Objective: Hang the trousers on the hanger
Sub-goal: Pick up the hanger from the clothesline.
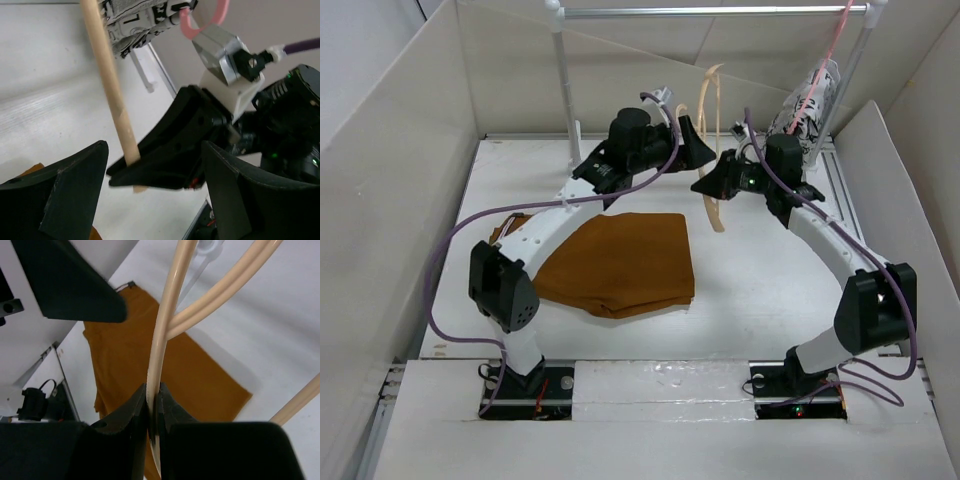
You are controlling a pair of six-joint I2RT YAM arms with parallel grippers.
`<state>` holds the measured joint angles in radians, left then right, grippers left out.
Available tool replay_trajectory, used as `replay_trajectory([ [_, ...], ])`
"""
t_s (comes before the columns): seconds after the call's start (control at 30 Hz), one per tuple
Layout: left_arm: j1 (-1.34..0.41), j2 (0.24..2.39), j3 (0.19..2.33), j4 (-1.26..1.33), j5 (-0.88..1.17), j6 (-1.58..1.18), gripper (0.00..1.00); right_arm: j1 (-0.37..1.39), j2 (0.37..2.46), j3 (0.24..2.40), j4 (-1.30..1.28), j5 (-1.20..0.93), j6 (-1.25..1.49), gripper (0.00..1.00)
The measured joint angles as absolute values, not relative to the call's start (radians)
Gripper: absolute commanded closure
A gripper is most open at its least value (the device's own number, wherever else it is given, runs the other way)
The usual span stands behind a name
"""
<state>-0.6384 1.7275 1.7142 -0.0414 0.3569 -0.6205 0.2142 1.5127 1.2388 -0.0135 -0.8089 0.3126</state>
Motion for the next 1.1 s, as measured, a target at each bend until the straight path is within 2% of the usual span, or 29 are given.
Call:
replay_trajectory([
  [0.1, -0.668, 1.768, 1.714, -0.043, 0.286, -0.607, 0.30, 0.249, 1.505, 1.183, -0.018, -0.801, 0.314, 1.00],
  [0.3, -0.695, 1.797, 1.710, -0.036, 0.148, -0.588, 0.43, 0.285, 1.485, 1.134, -0.023, -0.793, 0.318, 1.00],
  [0.4, -0.705, 1.800, 1.697, -0.029, 0.082, -0.581, 0.45, 0.295, 1.447, 1.087, -0.030, -0.778, 0.318, 1.00],
  [0.43, -0.707, 1.799, 1.688, -0.026, 0.063, -0.580, 0.60, 0.296, 1.430, 1.068, -0.034, -0.772, 0.318, 1.00],
  [0.47, -0.708, 1.799, 1.674, -0.017, 0.042, -0.580, 0.69, 0.296, 1.412, 1.051, -0.040, -0.767, 0.318, 1.00],
  [0.5, -0.709, 1.799, 1.660, -0.014, 0.023, -0.582, 0.97, 0.296, 1.411, 1.049, -0.052, -0.762, 0.319, 0.99],
  [0.53, -0.712, 1.800, 1.637, -0.011, 0.006, -0.576, 0.98, 0.294, 1.384, 1.026, -0.064, -0.757, 0.319, 0.99],
  [0.6, -0.714, 1.800, 1.620, 0.000, -0.001, -0.597, 1.00, 0.292, 1.373, 1.018, -0.090, -0.739, 0.311, 0.81],
  [0.63, -0.720, 1.800, 1.614, 0.008, 0.003, -0.614, 1.00, 0.293, 1.367, 1.015, -0.110, -0.732, 0.303, 0.58],
  [0.67, -0.730, 1.800, 1.608, 0.019, 0.001, -0.614, 1.00, 0.297, 1.360, 1.014, -0.139, -0.730, 0.292, 0.49],
  [0.73, -0.736, 1.792, 1.572, 0.035, 0.012, -0.616, 1.00, 0.296, 1.330, 1.015, -0.210, -0.719, 0.241, 0.35],
  [0.83, -0.732, 1.753, 1.427, 0.089, 0.049, -0.653, 1.00, 0.274, 1.258, 1.022, -0.356, -0.697, 0.141, 0.32],
  [0.93, -0.732, 1.708, 1.261, 0.124, 0.071, -0.712, 1.00, 0.228, 1.195, 1.034, -0.463, -0.685, 0.057, 0.34],
  [1.0, -0.743, 1.692, 1.176, 0.139, 0.072, -0.748, 1.00, 0.196, 1.169, 1.034, -0.497, -0.684, 0.016, 0.44],
  [1.03, -0.751, 1.690, 1.145, 0.146, 0.073, -0.765, 1.00, 0.186, 1.168, 1.034, -0.506, -0.685, -0.001, 0.72],
  [1.07, -0.760, 1.690, 1.119, 0.157, 0.077, -0.786, 1.00, 0.183, 1.172, 1.034, -0.509, -0.687, -0.020, 0.86],
  [1.1, -0.768, 1.690, 1.098, 0.171, 0.081, -0.805, 1.00, 0.185, 1.184, 1.034, -0.510, -0.689, -0.024, 0.96],
])
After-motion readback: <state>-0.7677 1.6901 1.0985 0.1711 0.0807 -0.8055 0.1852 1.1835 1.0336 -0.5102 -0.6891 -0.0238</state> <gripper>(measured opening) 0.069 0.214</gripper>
